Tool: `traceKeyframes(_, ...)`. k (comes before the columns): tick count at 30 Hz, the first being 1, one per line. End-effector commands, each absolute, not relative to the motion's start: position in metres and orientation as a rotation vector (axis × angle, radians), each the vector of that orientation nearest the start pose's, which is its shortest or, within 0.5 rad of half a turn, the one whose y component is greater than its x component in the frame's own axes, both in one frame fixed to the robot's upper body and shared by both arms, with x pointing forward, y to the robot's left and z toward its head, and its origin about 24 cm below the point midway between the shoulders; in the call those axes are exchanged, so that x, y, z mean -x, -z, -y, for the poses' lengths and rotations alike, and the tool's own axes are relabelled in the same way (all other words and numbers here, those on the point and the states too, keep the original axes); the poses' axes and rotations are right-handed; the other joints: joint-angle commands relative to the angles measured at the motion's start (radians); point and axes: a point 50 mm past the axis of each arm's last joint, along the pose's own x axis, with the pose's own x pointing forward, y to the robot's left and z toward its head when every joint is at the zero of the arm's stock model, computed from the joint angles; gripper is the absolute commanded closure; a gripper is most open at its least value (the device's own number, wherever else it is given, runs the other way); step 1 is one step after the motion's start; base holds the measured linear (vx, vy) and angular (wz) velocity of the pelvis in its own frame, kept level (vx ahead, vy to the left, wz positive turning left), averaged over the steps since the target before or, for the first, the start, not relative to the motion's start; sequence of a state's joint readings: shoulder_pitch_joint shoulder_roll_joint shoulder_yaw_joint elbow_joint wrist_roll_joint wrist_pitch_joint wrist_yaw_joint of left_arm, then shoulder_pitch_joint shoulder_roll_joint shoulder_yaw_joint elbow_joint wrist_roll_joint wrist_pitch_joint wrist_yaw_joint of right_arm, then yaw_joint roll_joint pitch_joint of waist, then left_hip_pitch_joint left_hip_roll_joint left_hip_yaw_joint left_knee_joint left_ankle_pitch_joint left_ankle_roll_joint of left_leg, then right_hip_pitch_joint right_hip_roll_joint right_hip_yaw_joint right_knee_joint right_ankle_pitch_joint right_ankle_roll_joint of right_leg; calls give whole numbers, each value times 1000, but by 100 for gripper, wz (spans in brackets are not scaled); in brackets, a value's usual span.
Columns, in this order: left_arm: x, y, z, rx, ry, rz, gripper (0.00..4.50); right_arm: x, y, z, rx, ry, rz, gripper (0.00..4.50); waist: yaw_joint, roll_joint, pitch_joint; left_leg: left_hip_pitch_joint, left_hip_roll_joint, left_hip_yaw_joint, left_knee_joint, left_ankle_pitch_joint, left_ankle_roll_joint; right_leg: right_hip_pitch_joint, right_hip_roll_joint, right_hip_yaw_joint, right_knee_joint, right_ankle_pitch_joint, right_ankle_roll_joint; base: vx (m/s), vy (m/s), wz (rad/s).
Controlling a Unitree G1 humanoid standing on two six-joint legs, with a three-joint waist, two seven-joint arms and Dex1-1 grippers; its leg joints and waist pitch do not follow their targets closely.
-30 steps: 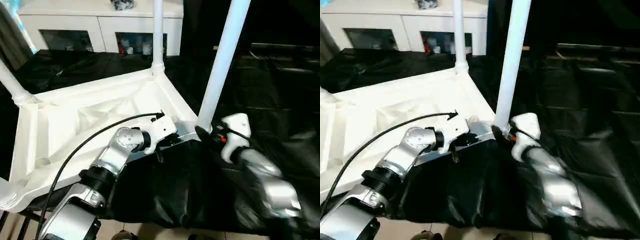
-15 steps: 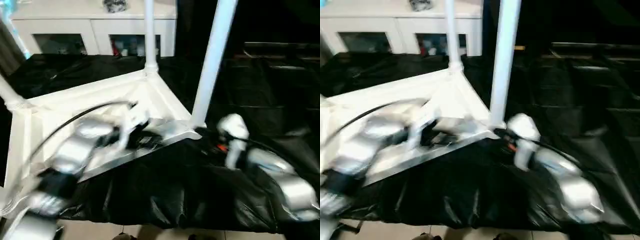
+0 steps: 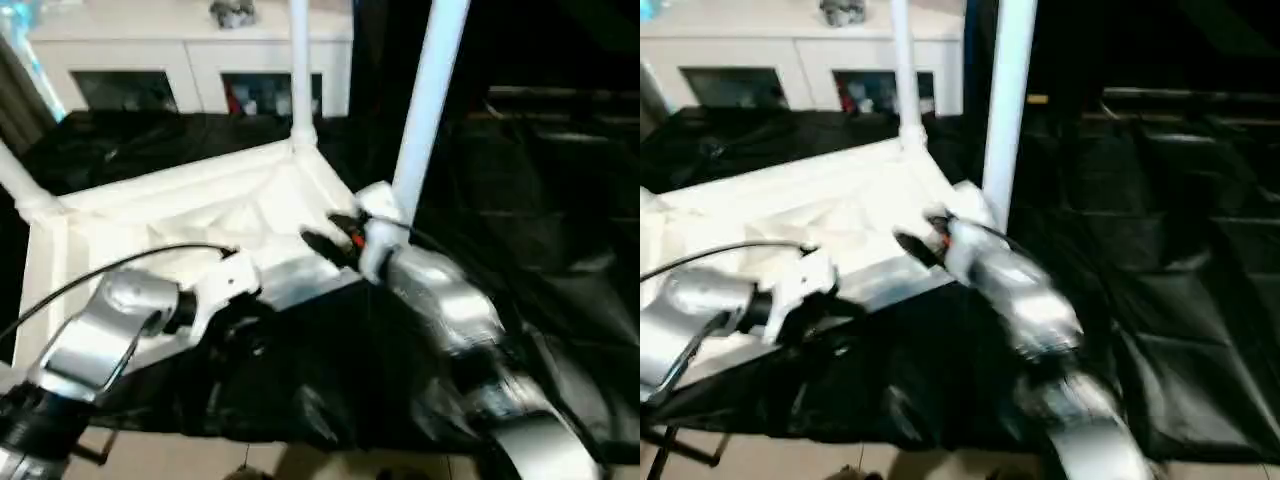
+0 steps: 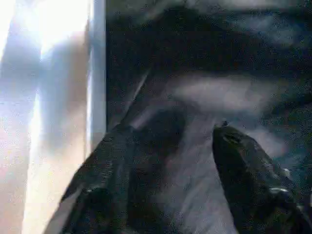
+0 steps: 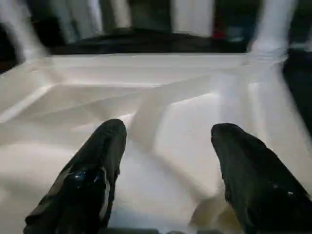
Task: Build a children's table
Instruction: Rotate table base
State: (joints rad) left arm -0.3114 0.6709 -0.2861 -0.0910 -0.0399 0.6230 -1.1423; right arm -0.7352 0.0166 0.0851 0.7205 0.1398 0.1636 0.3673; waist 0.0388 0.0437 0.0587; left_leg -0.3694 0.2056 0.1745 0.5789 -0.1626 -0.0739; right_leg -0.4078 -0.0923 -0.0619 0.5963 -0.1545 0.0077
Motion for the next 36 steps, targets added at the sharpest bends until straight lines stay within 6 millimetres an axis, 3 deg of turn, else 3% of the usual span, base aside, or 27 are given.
traceKeyframes(1, -260, -73, -183, -505, 1124, -704, 124, -370, -77, 62, -33, -503, -195, 140, -3, 7, -65, 22, 8, -4, -73, -368, -54, 30, -35, 33, -67, -377, -204, 0, 0, 0)
traceKeyframes(4, -257, -70, -184, -521, 1101, -718, 103, -379, -79, 73, -69, -378, -195, 140, 1, 2, -69, 21, 9, -1, -72, -350, -50, 31, -33, 34, -62, -322, -205, 0, 0, 0)
traceKeyframes(6, -258, -69, -185, -542, 1075, -713, 97, -382, -79, 82, -72, -327, -193, 140, 4, 4, -70, 21, 8, 0, -70, -341, -47, 33, -31, 34, -59, -299, -207, 0, 0, 0)
traceKeyframes(7, -259, -68, -185, -555, 1058, -708, 91, -384, -79, 89, -66, -293, -191, 140, 6, 11, -70, 22, 8, 1, -69, -345, -46, 31, -30, 34, -59, -294, -207, 0, 0, 0)
traceKeyframes(9, -260, -67, -186, -567, 1041, -704, 69, -386, -77, 95, -56, -253, -190, 140, 8, 8, -70, 22, 7, 2, -69, -349, -47, 32, -30, 33, -60, -297, -204, 0, 0, 0)
traceKeyframes(10, -263, -68, -186, -572, 1017, -686, 61, -387, -76, 102, -50, -221, -189, 140, 12, 12, -71, 23, 7, 2, -68, -358, -51, 30, -30, 32, -61, -303, -205, 0, 0, 0)
traceKeyframes(13, -271, -71, -185, -589, 971, -630, 42, -389, -75, 125, -22, -147, -176, 140, 22, 16, -68, 37, 8, 6, -65, -409, -58, 18, -26, 34, -69, -333, -202, 0, 0, 0)
traceKeyframes(14, -271, -71, -185, -589, 971, -630, 30, -389, -75, 125, -22, -147, -176, 140, 23, 13, -68, 36, 7, 5, -65, -412, -59, 21, -26, 34, -68, -340, -199, 0, 0, 0)
traceKeyframes(15, -274, -72, -185, -597, 958, -615, 30, -389, -74, 135, -15, -120, -173, 140, 27, 19, -69, 32, 7, 3, -66, -410, -60, 24, -26, 33, -66, -346, -190, 0, 0, 0)
traceKeyframes(17, -278, -73, -184, -607, 943, -593, 8, -389, -72, 155, 0, -72, -172, 140, 32, 17, -70, 29, 6, 1, -67, -412, -60, 26, -25, 32, -67, -350, -180, 0, 0, 0)
traceKeyframes(18, -279, -73, -183, -609, 939, -586, 5, -388, -72, 163, 11, -54, -171, 140, 36, 23, -70, 35, 7, 2, -65, -424, -64, 21, -24, 32, -70, -346, -182, 0, 0, 0)
traceKeyframes(19, -279, -72, -183, -610, 936, -582, 2, -388, -72, 167, 18, -45, -171, 140, 37, 20, -72, 34, 6, 3, -62, -424, -62, 22, -23, 33, -68, -330, -189, 0, 0, 0)
traceKeyframes(20, -280, -73, -181, -607, 925, -570, 2, -387, -71, 176, 34, -30, -167, 140, 38, 26, -73, 30, 5, 1, -61, -414, -64, 25, -24, 32, -63, -317, -192, 0, 0, 0)
traceKeyframes(21, -281, -73, -181, -605, 918, -562, 2, -386, -71, 181, 44, -21, -164, 140, 36, 19, -75, 21, 5, 1, -61, -392, -56, 31, -25, 32, -61, -297, -193, 0, 0, 0)
traceKeyframes(22, -282, -73, -179, -594, 904, -540, 2, -385, -71, 188, 57, -12, -157, 140, 36, 29, -76, 18, 4, -1, -60, -383, -56, 33, -26, 31, -57, -289, -195, 0, 0, 0)
traceKeyframes(25, -281, -74, -176, -540, 854, -476, 2, -383, -75, 202, 89, -17, -121, 140, 32, 33, -77, 9, 0, -1, -55, -370, -41, 39, -27, 27, -58, -285, -201, 0, 0, 0)
traceKeyframes(26, -280, -74, -176, -527, 843, -461, 2, -383, -76, 203, 92, -24, -111, 140, 28, 27, -78, 5, 0, 0, -55, -365, -35, 42, -26, 27, -59, -280, -203, 0, 0, 0)
traceKeyframes(28, -274, -72, -176, -456, 778, -413, 2, -381, -79, 201, 60, -108, -80, 140, 18, 27, -79, -2, 1, -1, -53, -349, -11, 47, -27, 24, -58, -253, -217, 0, 0, 0)
traceKeyframes(31, -272, -72, -178, -417, 713, -369, 2, -379, -80, 196, 38, -164, -69, 140, 13, 33, -82, -1, 1, 1, -49, -324, 15, 44, -24, 22, -58, -244, -233, 0, 0, 0)
traceKeyframes(32, -270, -72, -180, -367, 633, -338, 2, -375, -80, 192, 21, -215, -53, 140, 10, 30, -79, -7, 3, -1, -51, -320, 21, 50, -25, 20, -58, -236, -234, 0, 0, 0)
traceKeyframes(36, -265, -72, -194, -306, 376, -261, 2, -361, -80, 184, -7, -314, -43, 140, 9, 26, -78, -5, 7, -2, -53, -316, 43, 49, -22, 17, -66, -266, -211, 0, 0, 0)
